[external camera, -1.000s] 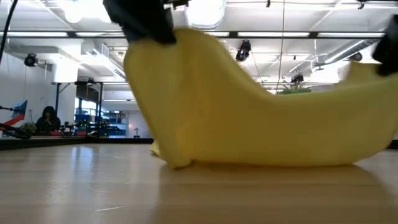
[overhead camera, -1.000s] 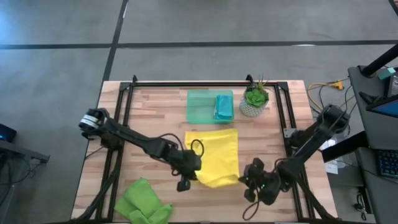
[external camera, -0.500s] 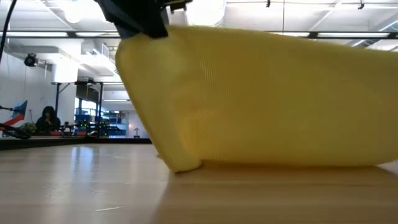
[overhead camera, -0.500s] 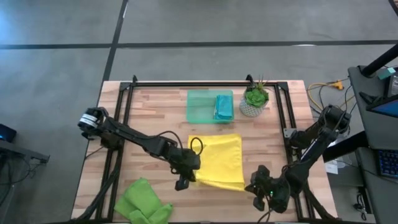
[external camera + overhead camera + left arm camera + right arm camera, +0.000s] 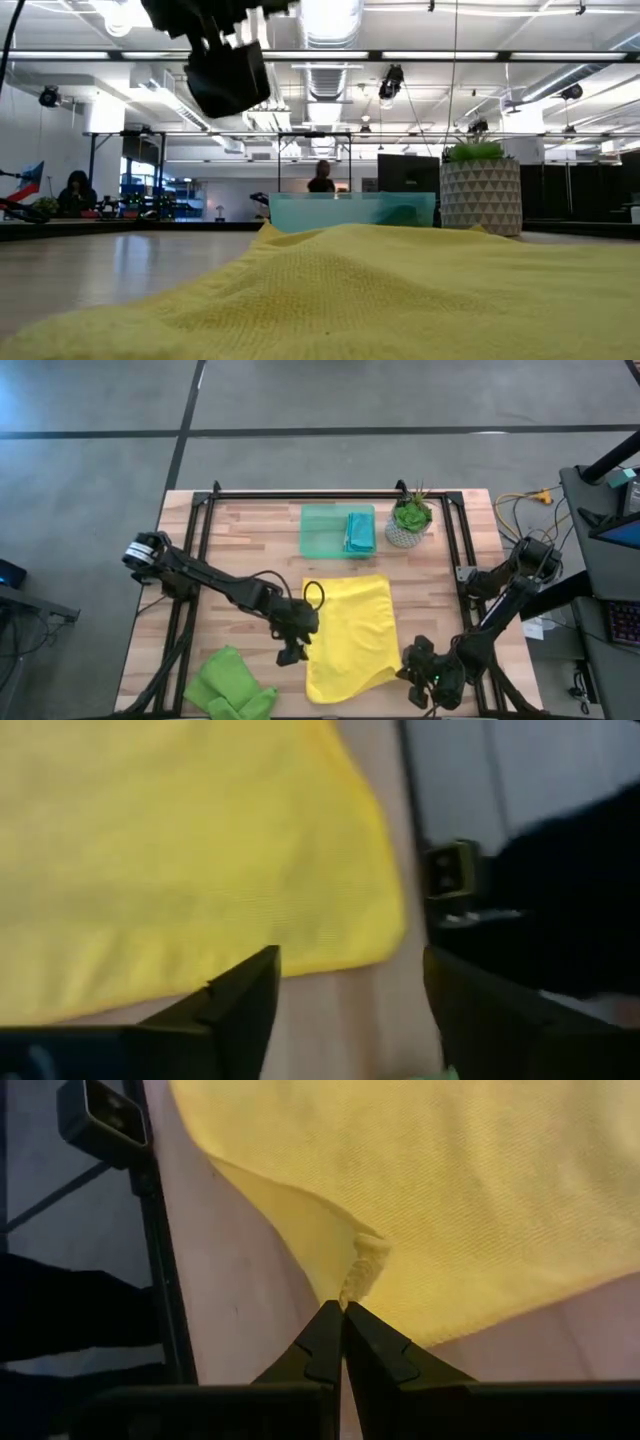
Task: Fold microfiber towels
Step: Fold the yellow microfiber cloth
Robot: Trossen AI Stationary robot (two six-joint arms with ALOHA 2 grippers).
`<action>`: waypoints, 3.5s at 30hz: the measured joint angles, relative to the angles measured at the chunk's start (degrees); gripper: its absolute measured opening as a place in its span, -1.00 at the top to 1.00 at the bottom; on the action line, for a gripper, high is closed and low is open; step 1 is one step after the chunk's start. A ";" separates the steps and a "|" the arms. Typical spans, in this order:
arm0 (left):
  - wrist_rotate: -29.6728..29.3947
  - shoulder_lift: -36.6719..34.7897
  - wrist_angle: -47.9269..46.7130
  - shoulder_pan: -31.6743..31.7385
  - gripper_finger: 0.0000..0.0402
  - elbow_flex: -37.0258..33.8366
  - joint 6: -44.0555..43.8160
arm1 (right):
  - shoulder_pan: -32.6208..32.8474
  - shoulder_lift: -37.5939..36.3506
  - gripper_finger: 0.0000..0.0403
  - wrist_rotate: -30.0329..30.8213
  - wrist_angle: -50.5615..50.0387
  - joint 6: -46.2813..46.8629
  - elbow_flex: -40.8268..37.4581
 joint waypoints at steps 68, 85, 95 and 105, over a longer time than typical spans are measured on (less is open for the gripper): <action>-34.53 28.17 9.46 -23.36 0.15 17.54 -8.42 | -3.55 -0.21 0.96 0.31 0.17 27.36 -4.59; -45.85 29.95 -20.20 -25.58 0.38 27.86 -6.99 | -3.55 -0.30 0.96 0.29 0.34 26.75 -4.59; -45.58 29.19 -20.14 -25.73 0.96 29.87 -8.57 | -3.55 -0.53 0.96 0.29 0.29 25.83 -4.59; -43.78 27.27 -25.26 -25.75 1.00 30.12 -13.06 | -3.51 -1.38 0.96 0.27 1.27 22.45 -4.59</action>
